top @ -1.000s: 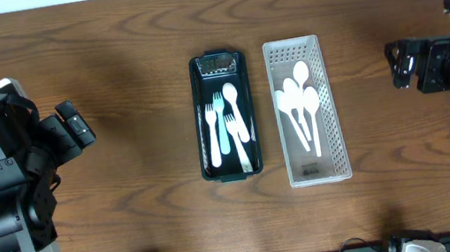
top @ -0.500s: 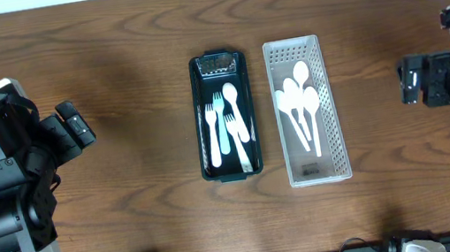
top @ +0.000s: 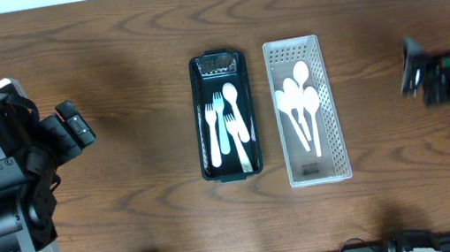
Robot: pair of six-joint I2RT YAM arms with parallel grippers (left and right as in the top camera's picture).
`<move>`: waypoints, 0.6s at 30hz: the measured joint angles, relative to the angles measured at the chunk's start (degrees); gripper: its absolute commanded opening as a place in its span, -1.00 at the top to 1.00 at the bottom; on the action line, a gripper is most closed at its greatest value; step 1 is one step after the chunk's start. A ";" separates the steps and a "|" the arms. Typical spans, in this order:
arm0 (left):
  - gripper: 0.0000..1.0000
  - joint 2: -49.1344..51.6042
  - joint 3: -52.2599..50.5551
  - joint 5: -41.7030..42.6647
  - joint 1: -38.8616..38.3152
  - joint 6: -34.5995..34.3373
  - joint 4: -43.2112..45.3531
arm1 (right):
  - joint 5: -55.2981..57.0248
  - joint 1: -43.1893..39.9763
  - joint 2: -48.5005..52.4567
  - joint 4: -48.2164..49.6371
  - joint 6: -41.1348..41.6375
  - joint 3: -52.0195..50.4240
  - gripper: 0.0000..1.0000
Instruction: Pack container
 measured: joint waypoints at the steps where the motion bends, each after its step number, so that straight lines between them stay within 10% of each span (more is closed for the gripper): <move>1: -0.96 0.00 0.00 0.02 0.00 0.00 -0.02 | -0.35 0.07 -3.28 0.11 0.26 -2.58 -0.99; 18: -0.96 0.09 0.00 0.00 0.00 0.00 -0.02 | -2.23 0.15 -35.80 4.50 5.25 -49.16 -0.99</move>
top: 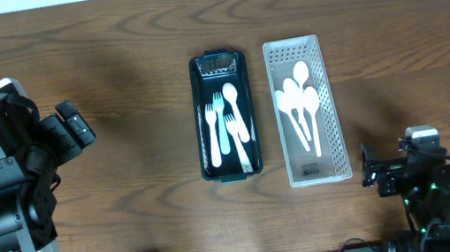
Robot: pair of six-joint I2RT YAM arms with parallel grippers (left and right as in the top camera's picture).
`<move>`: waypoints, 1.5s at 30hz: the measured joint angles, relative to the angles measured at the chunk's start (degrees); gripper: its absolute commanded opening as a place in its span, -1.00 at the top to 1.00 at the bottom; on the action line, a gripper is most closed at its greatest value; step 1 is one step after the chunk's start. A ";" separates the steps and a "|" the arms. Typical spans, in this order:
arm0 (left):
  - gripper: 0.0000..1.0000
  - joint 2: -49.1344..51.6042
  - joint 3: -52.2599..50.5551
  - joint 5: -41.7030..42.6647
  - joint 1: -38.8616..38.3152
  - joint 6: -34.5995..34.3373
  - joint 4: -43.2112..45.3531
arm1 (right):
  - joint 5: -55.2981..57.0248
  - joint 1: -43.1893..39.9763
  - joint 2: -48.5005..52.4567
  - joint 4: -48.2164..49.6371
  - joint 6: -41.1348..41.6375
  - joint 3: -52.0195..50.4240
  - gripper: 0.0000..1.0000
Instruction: Pack container
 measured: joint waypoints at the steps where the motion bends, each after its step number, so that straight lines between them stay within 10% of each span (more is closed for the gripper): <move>1: -0.96 0.00 0.00 0.00 0.00 0.00 -0.02 | 0.00 0.00 -0.55 0.83 0.48 -1.40 -0.98; 45: -0.96 -0.52 -0.02 0.02 0.00 0.00 -0.02 | -0.59 0.00 -7.98 5.70 2.21 -11.26 -0.98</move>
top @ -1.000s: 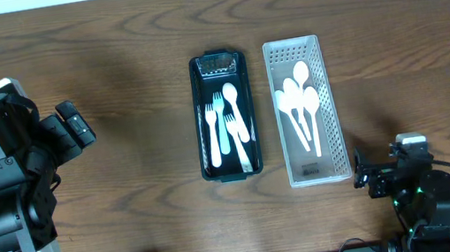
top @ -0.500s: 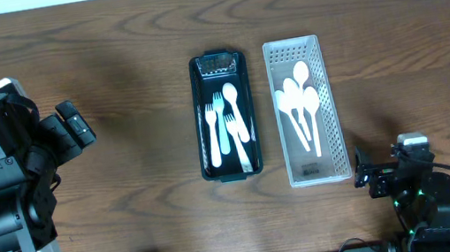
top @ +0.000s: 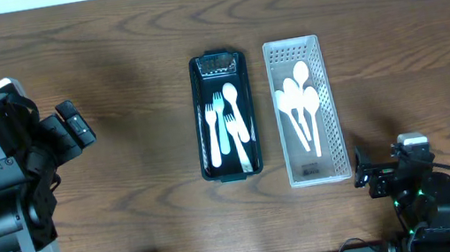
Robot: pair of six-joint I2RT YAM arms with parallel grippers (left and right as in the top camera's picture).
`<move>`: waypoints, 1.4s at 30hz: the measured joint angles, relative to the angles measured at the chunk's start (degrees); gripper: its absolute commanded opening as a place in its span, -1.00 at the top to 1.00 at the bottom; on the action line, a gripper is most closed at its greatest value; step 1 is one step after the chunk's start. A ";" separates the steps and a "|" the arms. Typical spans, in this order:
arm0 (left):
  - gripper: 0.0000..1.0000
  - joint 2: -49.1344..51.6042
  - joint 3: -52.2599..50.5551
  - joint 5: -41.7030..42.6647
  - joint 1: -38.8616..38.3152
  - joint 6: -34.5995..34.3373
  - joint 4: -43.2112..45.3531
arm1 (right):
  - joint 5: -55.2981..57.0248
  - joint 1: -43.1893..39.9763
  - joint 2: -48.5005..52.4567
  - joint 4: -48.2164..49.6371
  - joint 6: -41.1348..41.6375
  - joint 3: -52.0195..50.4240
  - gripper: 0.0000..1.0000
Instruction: Pack container
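A black container (top: 224,115) stands at the table's middle, holding white plastic forks (top: 215,127) and one spoon (top: 233,98). Just right of it is a white perforated basket (top: 325,111) with several white spoons (top: 300,101). My left gripper (top: 73,124) hovers far left of the container with nothing in it. My right gripper (top: 365,178) sits low at the front right, just beyond the basket's near right corner, also empty. The overhead view does not show how wide either gripper's jaws stand.
The brown wooden table (top: 106,45) stretches bare around both containers. The left arm's bulky base fills the left edge. A black rail runs along the front edge.
The right arm has settled slightly lower and nearer the front edge at the bottom right. The left arm, the container, the basket and the cutlery are unchanged.
The right arm was first up at the right edge, level with the basket, blurred. Then it was down at the front right, beside the basket's near corner. Now it sits a touch lower there. Cutlery and the left arm stayed put throughout.
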 measured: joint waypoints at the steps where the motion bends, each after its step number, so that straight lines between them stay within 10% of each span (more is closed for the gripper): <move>1: -0.96 -0.70 -0.11 0.00 0.00 0.04 0.04 | 0.02 0.00 0.00 0.00 0.00 0.00 -0.98; 23: -0.96 -51.15 -55.58 -2.60 -3.45 -10.62 22.64 | -0.02 0.00 -0.15 0.11 0.04 -0.04 -0.99; 42: -0.96 -60.89 -72.63 -2.58 -3.45 -13.49 22.80 | -0.02 0.00 -0.15 0.11 0.17 -0.04 -0.99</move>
